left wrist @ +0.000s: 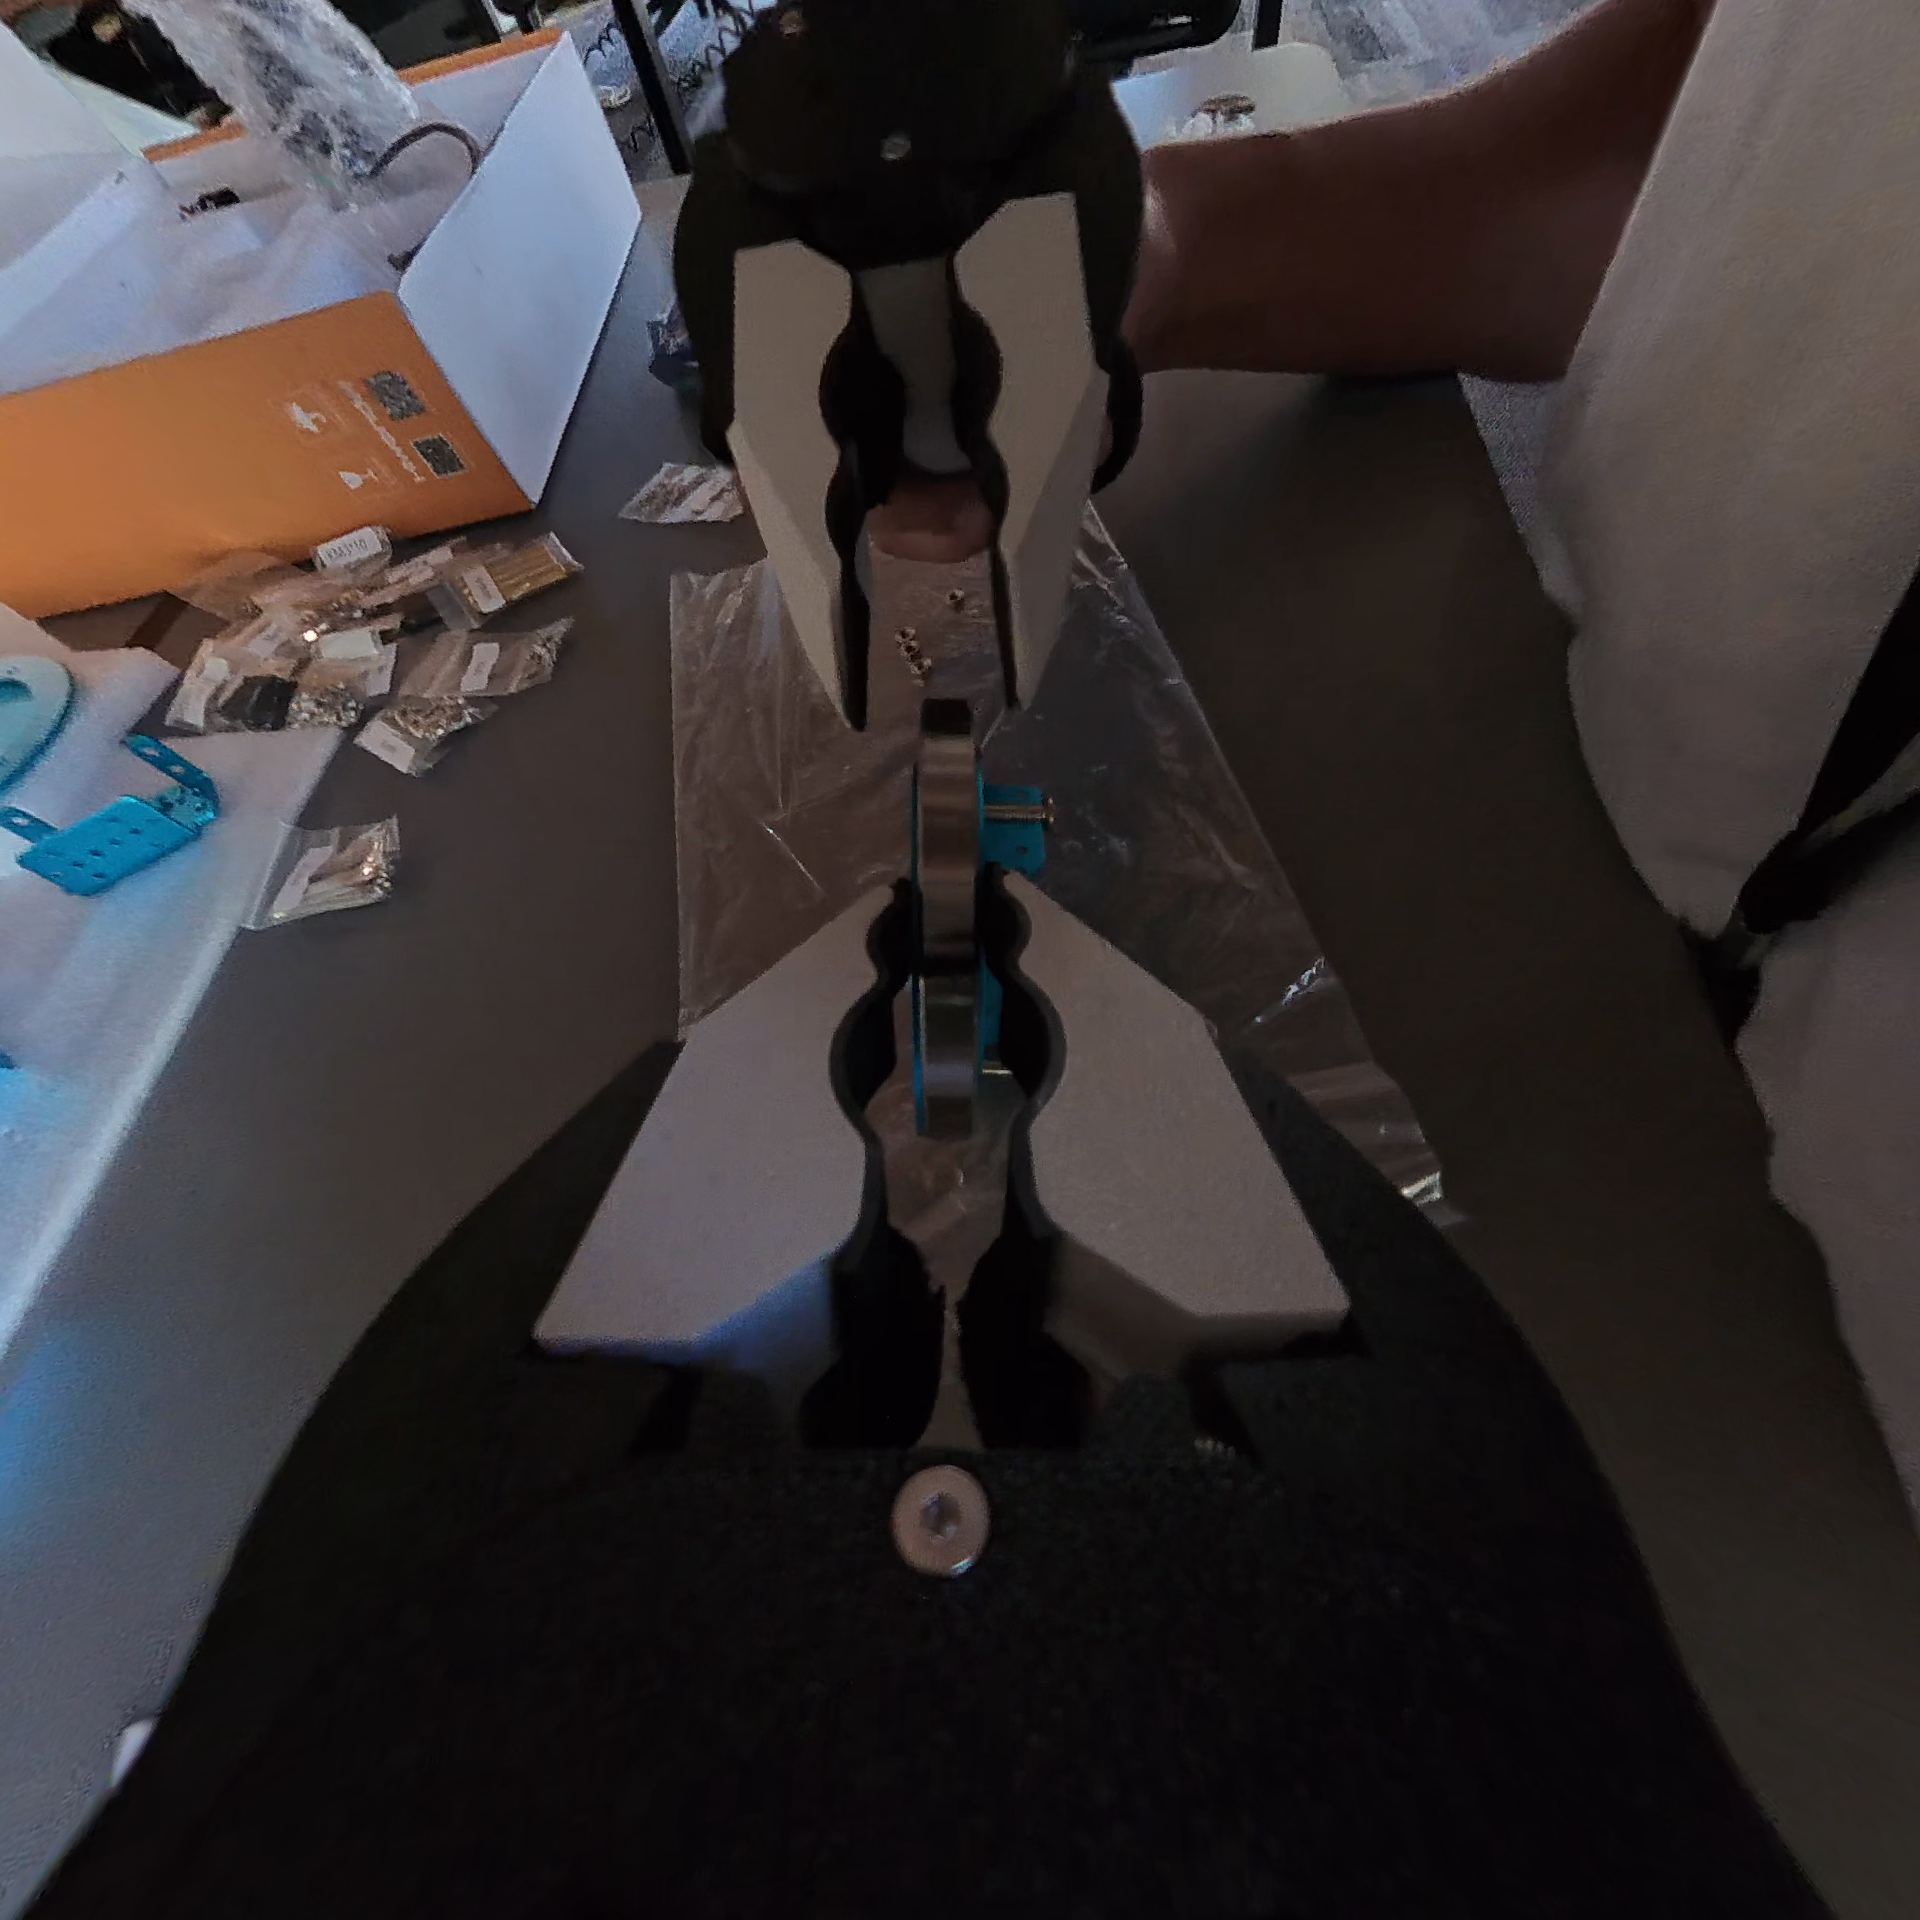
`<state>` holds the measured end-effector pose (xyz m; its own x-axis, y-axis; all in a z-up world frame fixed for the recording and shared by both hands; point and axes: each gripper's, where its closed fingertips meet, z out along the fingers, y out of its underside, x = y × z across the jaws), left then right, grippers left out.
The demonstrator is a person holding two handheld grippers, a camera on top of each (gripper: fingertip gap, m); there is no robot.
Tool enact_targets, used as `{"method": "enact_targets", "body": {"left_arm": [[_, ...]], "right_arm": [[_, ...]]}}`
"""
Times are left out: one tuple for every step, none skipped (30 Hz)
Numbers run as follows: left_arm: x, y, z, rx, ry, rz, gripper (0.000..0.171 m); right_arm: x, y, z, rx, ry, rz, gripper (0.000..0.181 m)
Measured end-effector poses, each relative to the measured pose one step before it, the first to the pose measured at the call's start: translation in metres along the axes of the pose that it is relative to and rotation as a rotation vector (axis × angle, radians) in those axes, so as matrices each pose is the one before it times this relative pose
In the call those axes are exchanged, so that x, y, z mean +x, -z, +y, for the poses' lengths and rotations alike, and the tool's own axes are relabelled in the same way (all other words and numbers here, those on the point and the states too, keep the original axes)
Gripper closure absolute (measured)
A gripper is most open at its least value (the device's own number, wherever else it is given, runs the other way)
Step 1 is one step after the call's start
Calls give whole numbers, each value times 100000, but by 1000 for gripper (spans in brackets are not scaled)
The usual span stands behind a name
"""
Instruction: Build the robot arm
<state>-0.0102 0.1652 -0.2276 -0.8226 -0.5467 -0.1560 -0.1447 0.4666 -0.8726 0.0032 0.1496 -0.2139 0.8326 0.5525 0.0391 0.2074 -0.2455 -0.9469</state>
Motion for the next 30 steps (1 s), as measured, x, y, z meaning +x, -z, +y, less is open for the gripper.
{"method": "enact_targets", "body": {"left_arm": [[-188, 8, -3, 276, 2880, 522, 159], [-198, -3, -12, 263, 3450, 801, 159], [-189, -7, -26, 296, 3699, 996, 159], [-178, -22, -51, 315, 3494, 734, 159], [-152, -25, -31, 129, 3094, 611, 159], [-125, -10, -26, -106, 3225, 592, 159], [-59, -13, -27, -32, 3317, 803, 159], [11, -27, -16, 6, 2919, 1153, 159], [10, -21, -12, 93, 2271, 957, 159], [-13, -7, 0, 207, 1504, 650, 159], [-22, -2, -3, 120, 1229, 670, 159], [57, -27, -1, 171, 678, 1088, 159], [115, -65, -13, 309, 188, 1276, 159], [53, -64, -16, 620, 16, 708, 159], [14, -65, -19, 745, -317, 233, 159], [95, -53, -8, 713, -812, 573, 159], [49, -25, 1, 591, -63, 455, 159], [-48, -3, -19, 460, 661, -225, 159], [12, -56, 8, 818, -102, -249, 159], [20, -87, 52, 890, -475, -399, 159], [13, -69, -19, 1310, 16, -362, 159], [-5, -57, -35, 1196, 202, -139, 159], [8, -15, -33, 1012, -57, 132, 158], [29, -42, -21, 781, -61, 385, 156], [84, -44, -20, 534, 51, 884, 154], [127, -58, 0, 400, 5, 1208, 153], [102, -80, 57, 243, -200, 1009, 152], [51, -71, 103, 103, -265, 492, 150], [38, -2, 39, 658, -88, 437, 149], [-36, 44, 83, -22, 202, 42, 146]], "right_arm": [[176, -114, -202, 396, -42, 1490, 151], [183, -259, -117, 17, -477, 1096, 150], [249, -354, -35, -378, -1038, 1242, 147], [77, -380, -96, -42, -1435, 149, 143], [-51, -382, -62, -95, -1555, -588, 141], [300, -315, 22, -455, -1089, 1646, 142], [102, -282, 128, -565, 105, 400, 143], [-66, -241, 258, -1324, 302, -413, 144], [85, -125, 218, -1012, 439, 650, 146], [-25, -17, -23, 797, -148, -77, 147], [-42, 46, 3, 592, -398, -632, 150], [201, 95, 43, 109, -706, 786, 159], [221, 57, 158, -363, -177, 540, 162], [-127, 27, 22, 517, -1100, -1805, 162], [3, 10, 57, 103, -2092, -1166, 162], [-124, -17, 75, -29, -2135, -1885, 163], [-198, -27, 52, 120, -1510, -2266, 163], [-34, -26, 34, 145, -980, -782, 166], [17, 22, 7, 299, 454, 36, 166], [-33, 40, 31, 122, 1131, -39, 166], [-20, 58, 49, -292, 842, -56, 167], [17, 55, 17, -367, 151, -113, 167], [-15, 34, 23, 169, -677, -709, 167], [-10, 18, 12, 775, -1276, -956, 166], [1, 24, 14, 781, -1727, -987, 167], [-65, 27, 13, 657, -1712, -1440, 167], [-51, 7, 2, 553, -1795, -1293, 168], [64, 7, 1, 252, -1684, -136, 167], [67, 29, 9, -77, -905, 177, 166], [76, 26, 13, -158, -402, 639, 165]]}}
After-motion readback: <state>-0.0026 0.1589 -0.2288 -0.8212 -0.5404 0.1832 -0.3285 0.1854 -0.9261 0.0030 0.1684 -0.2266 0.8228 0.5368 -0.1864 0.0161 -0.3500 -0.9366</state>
